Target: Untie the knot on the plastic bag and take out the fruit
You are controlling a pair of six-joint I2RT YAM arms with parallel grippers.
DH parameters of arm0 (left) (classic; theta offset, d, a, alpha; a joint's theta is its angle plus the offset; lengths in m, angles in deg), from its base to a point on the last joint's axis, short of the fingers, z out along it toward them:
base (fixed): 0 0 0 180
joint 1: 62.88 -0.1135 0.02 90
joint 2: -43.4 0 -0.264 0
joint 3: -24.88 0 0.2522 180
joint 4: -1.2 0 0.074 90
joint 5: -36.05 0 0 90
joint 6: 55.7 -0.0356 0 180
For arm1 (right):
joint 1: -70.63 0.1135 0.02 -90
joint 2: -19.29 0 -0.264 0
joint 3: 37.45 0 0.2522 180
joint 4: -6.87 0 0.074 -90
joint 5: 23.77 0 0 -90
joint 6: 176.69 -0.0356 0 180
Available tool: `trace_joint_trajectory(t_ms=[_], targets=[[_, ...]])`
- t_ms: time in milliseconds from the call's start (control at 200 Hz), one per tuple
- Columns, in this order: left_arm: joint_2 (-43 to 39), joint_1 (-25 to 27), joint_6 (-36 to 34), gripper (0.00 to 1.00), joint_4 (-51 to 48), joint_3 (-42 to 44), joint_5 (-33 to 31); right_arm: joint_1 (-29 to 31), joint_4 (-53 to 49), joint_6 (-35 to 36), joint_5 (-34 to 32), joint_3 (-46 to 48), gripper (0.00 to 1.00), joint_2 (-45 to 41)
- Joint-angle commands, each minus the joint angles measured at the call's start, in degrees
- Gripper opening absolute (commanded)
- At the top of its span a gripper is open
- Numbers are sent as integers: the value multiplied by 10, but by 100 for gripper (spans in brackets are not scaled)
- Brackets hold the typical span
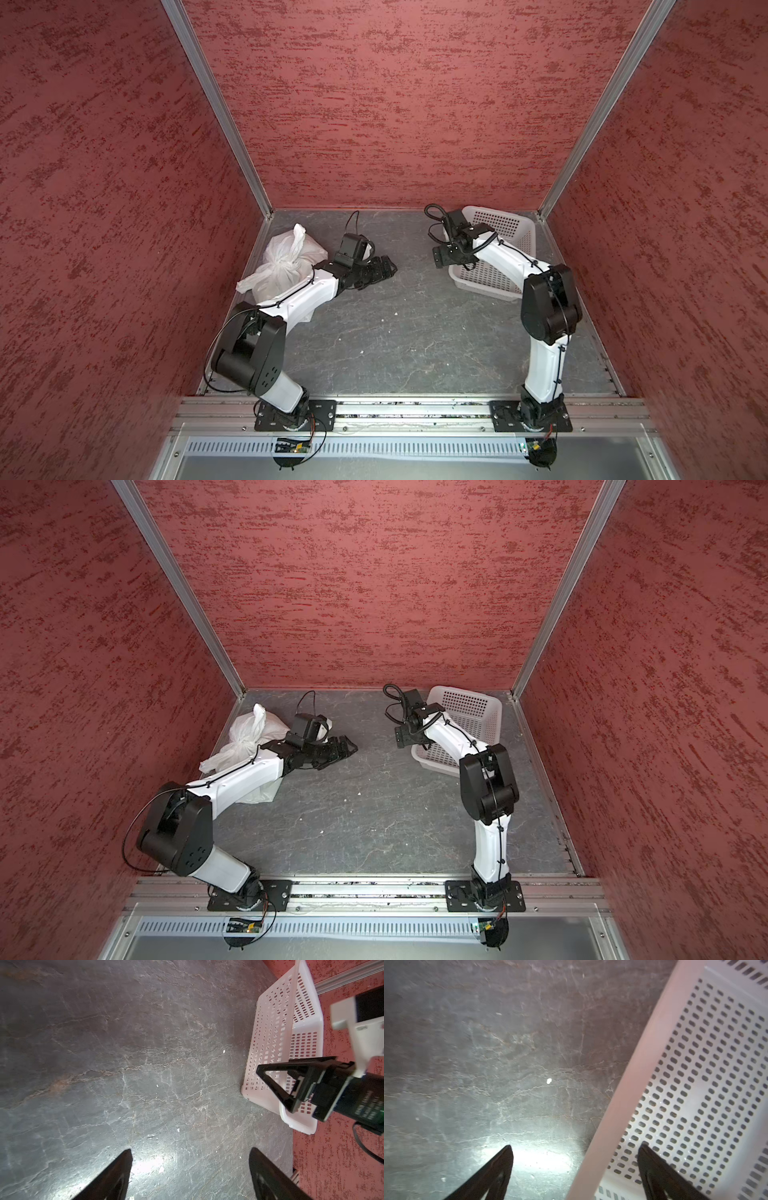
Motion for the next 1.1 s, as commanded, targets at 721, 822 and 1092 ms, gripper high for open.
trace_joint_trajectory(t_ms=[721, 822, 1092], targets=[[-108, -54, -34, 94, -117, -17, -104, -68, -33, 42, 15, 62, 98, -138], [-124, -96, -57, 95, -179, -57, -145, -55, -48, 24, 56, 44, 98, -164], [-161, -191, -65, 97, -272, -115, -287, -31, -64, -14, 104, 26, 98, -200]])
